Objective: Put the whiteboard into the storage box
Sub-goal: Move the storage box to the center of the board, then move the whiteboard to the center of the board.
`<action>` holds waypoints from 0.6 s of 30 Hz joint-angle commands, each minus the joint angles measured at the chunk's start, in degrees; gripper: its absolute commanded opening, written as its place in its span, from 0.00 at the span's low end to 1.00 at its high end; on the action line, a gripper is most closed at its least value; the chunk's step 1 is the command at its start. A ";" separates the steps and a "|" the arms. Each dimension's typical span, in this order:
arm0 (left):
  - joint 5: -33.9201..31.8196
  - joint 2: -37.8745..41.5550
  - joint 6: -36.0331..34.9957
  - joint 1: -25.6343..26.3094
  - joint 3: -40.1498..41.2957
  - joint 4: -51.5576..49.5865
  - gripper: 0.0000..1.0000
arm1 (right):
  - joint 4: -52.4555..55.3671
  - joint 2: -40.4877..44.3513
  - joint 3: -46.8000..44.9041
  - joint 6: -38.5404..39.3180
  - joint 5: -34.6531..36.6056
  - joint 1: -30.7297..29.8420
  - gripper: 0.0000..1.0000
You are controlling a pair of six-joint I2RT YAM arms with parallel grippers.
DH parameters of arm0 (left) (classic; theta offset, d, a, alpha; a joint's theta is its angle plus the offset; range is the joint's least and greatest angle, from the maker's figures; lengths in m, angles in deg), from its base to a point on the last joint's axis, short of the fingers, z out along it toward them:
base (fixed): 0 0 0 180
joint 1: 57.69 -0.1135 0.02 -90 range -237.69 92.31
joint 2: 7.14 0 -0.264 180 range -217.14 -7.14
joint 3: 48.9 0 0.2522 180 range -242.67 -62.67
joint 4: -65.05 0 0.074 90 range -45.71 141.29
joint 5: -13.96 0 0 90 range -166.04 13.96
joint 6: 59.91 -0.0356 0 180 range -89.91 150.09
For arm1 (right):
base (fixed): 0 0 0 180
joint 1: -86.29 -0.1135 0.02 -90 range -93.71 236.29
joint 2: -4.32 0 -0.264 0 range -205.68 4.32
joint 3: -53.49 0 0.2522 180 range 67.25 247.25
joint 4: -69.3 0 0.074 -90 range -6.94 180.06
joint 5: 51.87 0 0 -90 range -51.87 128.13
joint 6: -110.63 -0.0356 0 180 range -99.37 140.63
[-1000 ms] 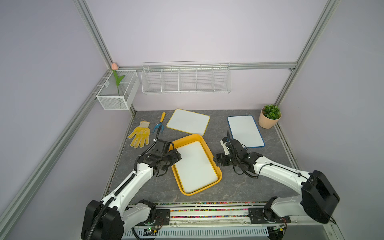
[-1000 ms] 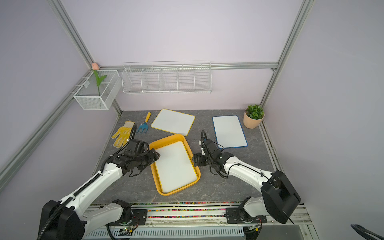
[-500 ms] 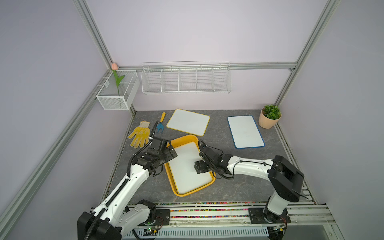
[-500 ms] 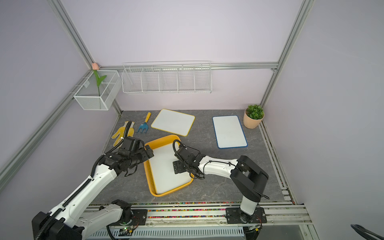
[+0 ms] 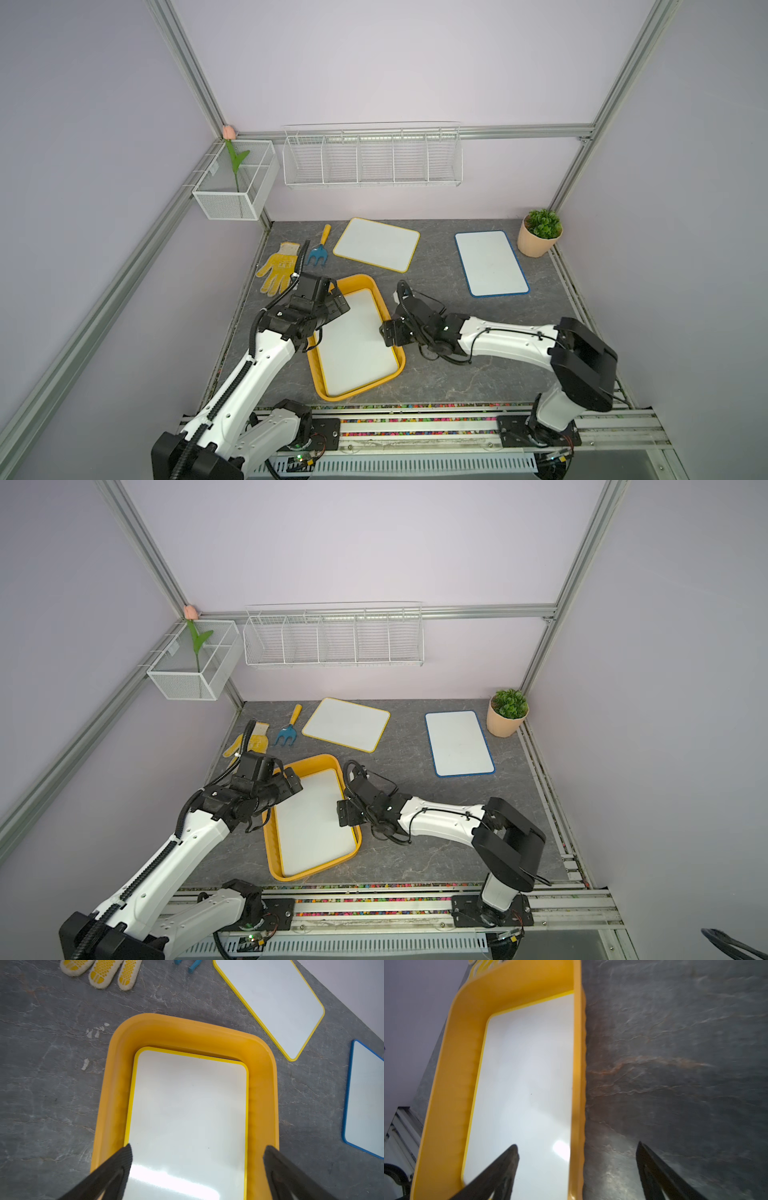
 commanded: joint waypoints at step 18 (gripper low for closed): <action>5.24 -21.22 0.42 13.74 -10.11 8.84 1.00 | 11.43 22.86 -13.79 5.97 1.34 21.02 0.90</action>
